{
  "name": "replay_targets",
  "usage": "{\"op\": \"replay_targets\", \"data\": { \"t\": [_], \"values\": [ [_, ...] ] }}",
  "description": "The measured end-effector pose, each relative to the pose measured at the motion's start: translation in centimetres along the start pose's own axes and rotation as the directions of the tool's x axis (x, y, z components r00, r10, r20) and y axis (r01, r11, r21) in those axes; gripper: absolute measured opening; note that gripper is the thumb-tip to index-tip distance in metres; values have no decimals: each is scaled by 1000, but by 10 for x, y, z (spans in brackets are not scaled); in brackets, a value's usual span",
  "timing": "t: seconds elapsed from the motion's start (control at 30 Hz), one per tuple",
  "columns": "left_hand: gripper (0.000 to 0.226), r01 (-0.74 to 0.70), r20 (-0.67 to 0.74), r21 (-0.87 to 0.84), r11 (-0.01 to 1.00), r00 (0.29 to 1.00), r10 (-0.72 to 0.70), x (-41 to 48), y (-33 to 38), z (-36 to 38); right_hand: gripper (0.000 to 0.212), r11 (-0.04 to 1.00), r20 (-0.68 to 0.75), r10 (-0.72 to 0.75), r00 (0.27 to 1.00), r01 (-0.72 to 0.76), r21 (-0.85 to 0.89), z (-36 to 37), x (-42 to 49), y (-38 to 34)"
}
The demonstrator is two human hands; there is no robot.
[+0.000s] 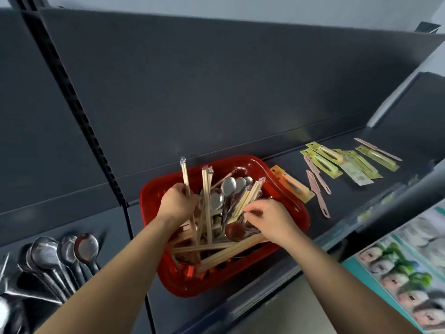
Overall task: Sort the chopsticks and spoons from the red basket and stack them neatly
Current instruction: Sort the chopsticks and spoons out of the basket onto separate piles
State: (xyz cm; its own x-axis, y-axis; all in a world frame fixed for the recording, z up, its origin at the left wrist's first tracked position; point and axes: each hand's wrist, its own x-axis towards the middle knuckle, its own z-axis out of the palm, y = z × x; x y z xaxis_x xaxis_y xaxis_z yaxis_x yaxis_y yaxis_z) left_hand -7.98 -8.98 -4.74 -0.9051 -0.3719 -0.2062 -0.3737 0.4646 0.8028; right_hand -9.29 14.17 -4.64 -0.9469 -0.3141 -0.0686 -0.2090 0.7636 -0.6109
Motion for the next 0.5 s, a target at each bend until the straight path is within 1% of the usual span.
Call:
{"op": "replay_targets", "data": {
  "t": [0.07,0.1,0.17,0.23,0.3,0.4,0.47,0.5],
  "values": [
    [12,-34,-41,-5,999,999,34,0,1,-2,20,1000,-29,-7,1000,7,-23,-2,11,6],
    [19,-46,-44,28,999,998,47,0,2,-1,20,999,-40,-16,999,14,-48,-3,18,10],
    [36,-47,-17,108,993,999,49,1,5,1,19,995,-39,-62,997,59,-86,-5,31,17],
    [44,-37,16,165,986,999,35,3,8,7,21,989,-4,-114,994,113,-92,-9,43,21],
    [36,-17,19,188,982,1000,14,5,9,13,25,980,60,-149,987,155,-121,-14,55,26],
    [20,30,-11,99,995,1000,-29,7,10,15,31,945,219,-193,957,241,-222,-22,71,28],
    [17,47,-19,71,996,999,-45,5,7,13,33,928,311,-183,933,268,-258,-26,81,27],
    [19,48,-8,73,996,999,-48,3,6,11,33,930,351,-164,922,263,-258,-28,85,27]
  ]
}}
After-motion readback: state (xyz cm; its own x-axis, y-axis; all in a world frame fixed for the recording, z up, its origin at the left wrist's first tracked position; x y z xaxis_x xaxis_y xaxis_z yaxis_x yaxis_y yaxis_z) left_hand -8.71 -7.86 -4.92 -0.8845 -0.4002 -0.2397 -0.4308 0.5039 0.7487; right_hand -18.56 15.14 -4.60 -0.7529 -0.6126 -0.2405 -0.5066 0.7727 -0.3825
